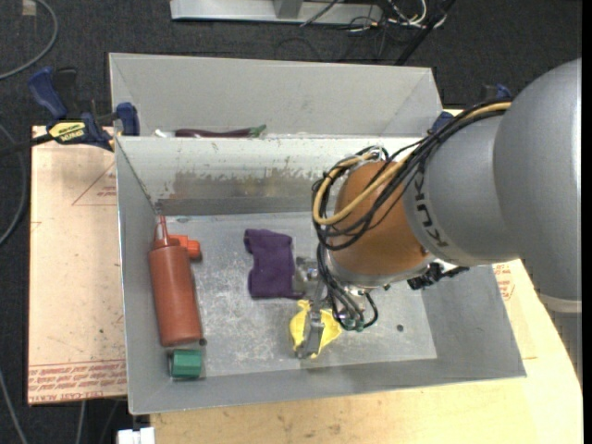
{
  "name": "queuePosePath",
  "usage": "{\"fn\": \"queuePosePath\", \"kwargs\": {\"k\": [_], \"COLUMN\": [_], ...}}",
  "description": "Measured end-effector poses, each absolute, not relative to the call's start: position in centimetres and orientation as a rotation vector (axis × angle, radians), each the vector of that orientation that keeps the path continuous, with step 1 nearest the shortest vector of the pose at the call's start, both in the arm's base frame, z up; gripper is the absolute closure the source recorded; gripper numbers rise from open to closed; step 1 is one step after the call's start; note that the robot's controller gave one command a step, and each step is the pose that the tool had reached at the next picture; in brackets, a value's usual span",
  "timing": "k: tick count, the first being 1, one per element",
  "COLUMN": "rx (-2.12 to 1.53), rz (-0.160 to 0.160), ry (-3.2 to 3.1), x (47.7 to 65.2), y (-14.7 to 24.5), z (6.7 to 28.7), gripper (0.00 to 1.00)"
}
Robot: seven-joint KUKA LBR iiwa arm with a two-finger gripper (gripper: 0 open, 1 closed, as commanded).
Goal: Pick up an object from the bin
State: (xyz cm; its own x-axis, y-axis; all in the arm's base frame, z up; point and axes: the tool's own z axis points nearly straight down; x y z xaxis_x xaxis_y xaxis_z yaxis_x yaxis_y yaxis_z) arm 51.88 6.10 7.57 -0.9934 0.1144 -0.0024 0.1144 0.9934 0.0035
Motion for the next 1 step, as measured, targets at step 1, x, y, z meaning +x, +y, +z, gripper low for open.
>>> {"fn": "queuePosePath", "kwargs": {"k": [1], "rx": [-0.147], "rz": [0.009], "ry": [3.134], "x": [51.62], "y": [5.00], "z": [7.28], "gripper": [1.00]}}
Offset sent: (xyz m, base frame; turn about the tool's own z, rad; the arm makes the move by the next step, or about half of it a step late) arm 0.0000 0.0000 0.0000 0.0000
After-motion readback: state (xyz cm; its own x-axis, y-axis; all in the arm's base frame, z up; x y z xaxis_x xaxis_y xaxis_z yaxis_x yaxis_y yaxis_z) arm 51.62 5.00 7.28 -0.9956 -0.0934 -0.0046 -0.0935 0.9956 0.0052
